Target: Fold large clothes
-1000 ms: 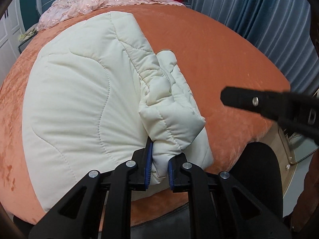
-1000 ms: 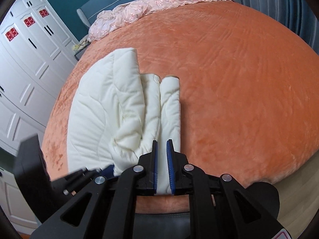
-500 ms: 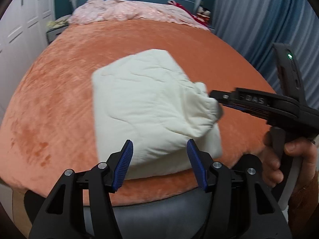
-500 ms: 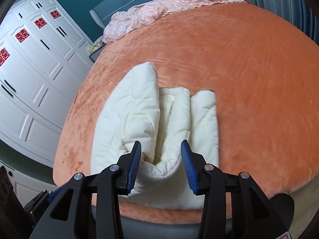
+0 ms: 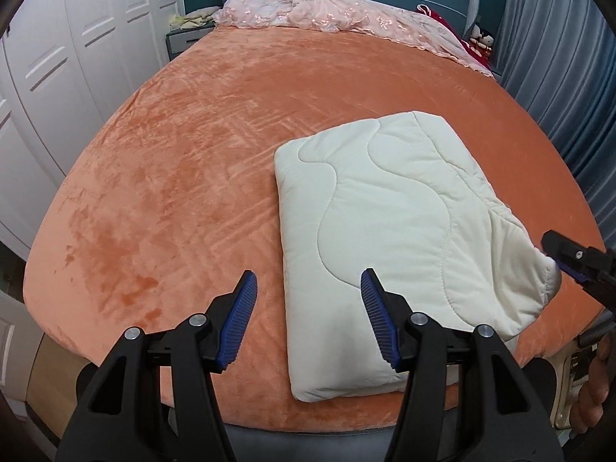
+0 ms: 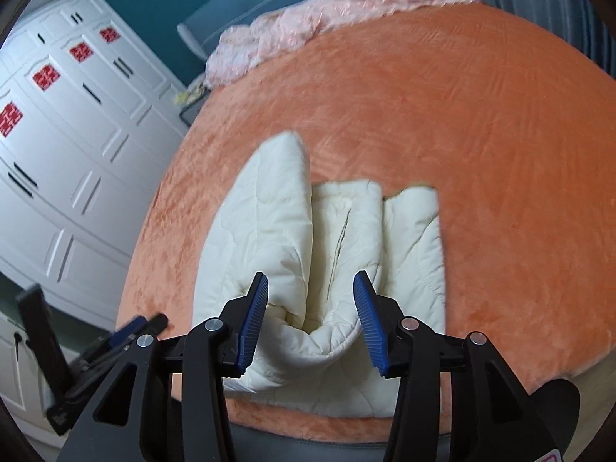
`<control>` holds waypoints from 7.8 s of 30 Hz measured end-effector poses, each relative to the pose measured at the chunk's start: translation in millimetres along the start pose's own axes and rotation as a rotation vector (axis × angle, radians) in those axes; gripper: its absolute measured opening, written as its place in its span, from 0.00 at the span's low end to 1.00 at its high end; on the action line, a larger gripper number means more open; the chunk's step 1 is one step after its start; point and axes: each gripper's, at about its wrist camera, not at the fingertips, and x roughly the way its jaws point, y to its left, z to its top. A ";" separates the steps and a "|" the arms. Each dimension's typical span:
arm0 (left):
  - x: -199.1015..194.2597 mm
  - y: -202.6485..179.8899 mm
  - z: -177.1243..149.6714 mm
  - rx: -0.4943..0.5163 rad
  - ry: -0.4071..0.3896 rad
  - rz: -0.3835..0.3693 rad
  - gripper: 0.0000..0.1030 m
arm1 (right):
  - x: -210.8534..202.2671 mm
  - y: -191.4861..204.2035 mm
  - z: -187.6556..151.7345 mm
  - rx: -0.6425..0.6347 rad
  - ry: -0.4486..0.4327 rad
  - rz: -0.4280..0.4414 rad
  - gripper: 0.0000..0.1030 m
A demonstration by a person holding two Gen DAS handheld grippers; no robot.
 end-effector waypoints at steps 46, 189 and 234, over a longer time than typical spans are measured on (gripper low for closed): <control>70.4 -114.4 -26.6 0.254 0.118 0.065 0.54 | 57.0 -88.3 -64.1 0.070 0.306 -0.198 0.21; 33.0 22.9 178.0 0.128 -0.400 -0.123 0.56 | 113.7 86.3 121.4 -0.306 -0.293 0.137 0.23; 150.5 18.6 155.7 0.015 0.037 0.164 0.85 | 225.1 102.0 86.5 -0.280 0.157 -0.249 0.08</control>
